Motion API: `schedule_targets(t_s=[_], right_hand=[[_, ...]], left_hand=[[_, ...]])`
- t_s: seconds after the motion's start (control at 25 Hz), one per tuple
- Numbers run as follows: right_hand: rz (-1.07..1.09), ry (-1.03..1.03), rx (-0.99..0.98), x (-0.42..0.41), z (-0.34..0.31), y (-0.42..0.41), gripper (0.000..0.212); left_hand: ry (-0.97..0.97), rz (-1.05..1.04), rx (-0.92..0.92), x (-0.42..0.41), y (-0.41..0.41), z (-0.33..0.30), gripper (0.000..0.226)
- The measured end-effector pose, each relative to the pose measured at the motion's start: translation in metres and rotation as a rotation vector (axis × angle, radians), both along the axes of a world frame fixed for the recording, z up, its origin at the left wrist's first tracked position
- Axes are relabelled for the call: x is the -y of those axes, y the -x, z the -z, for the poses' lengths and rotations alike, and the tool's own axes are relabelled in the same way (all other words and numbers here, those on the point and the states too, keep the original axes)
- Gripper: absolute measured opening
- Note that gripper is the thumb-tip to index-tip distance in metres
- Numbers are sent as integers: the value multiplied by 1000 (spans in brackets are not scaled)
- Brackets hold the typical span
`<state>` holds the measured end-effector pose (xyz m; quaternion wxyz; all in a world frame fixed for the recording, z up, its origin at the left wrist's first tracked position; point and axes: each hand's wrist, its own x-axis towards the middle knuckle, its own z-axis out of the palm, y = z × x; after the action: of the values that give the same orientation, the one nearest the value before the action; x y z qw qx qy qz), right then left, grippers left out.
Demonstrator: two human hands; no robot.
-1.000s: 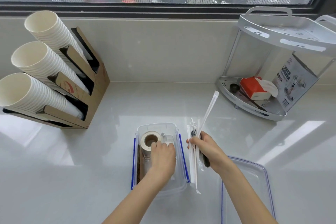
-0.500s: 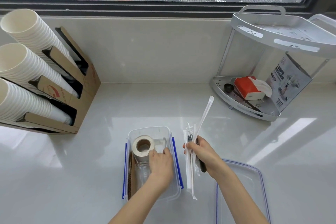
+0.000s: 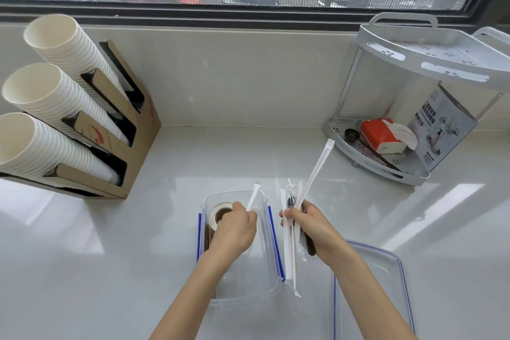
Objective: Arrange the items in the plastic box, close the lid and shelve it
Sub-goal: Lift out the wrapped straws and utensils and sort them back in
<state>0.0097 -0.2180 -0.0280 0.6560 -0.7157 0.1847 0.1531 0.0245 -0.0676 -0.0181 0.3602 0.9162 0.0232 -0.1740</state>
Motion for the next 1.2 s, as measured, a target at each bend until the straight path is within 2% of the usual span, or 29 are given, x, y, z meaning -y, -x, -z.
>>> schedule_targets(t_s=[0.12, 0.24, 0.4, 0.52, 0.64, 0.72, 0.84, 1.08, 1.2], right_hand=[[7, -83, 30, -11, -5, -2, 11], [33, -192, 67, -27, -11, -3, 10], [49, -39, 98, -43, -13, -1, 14], [5, 81, 95, -52, -8, 0, 19], [12, 113, 107, -55, -5, 1, 17], [11, 92, 119, -53, -5, 1, 9], [-11, 45, 126, -48, -12, 2, 20], [92, 44, 126, -43, -21, 0, 34], [150, 31, 169, -39, -24, -3, 33]], left_hand=[[223, -11, -5, 2, 14, -3, 30], [408, -96, -70, 5, 26, -1, 29], [684, -190, -259, 1, 30, -5, 28], [632, -168, -187, 1, 34, -5, 28], [586, -120, -166, 0, 35, 1, 33], [598, -80, -204, -4, 33, 4, 29], [600, 10, -216, -10, 30, 5, 19], [560, 106, -156, -17, 31, 4, 21], [561, 156, -160, -25, 33, 1, 21]])
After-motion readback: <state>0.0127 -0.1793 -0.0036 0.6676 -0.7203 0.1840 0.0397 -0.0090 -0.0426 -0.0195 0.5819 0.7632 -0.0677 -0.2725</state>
